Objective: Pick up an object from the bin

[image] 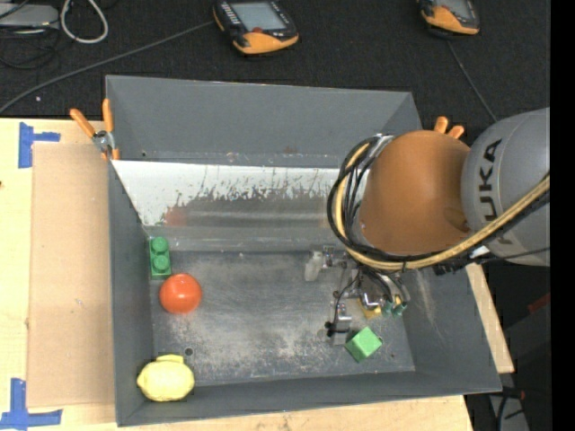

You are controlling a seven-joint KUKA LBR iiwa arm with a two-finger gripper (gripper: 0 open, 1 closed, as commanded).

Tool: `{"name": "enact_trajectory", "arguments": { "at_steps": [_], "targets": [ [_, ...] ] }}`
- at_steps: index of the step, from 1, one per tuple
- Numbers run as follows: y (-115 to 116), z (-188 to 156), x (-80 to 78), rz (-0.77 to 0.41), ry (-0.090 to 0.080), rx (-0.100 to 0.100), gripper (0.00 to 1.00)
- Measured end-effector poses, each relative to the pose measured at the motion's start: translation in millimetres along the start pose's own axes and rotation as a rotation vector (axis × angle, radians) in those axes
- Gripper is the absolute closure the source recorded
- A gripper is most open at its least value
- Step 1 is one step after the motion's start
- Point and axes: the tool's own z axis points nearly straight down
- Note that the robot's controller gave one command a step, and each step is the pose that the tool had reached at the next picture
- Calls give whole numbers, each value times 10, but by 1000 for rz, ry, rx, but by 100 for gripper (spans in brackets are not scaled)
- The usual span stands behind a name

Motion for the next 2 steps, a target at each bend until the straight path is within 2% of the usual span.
{"name": "enact_trajectory", "arguments": {
  "at_steps": [1, 2],
  "targets": [
    [-3, -36, -16, 2, -7, 0, 0],
    [-629, 723, 58, -54, -11, 0, 0]
  ]
}}
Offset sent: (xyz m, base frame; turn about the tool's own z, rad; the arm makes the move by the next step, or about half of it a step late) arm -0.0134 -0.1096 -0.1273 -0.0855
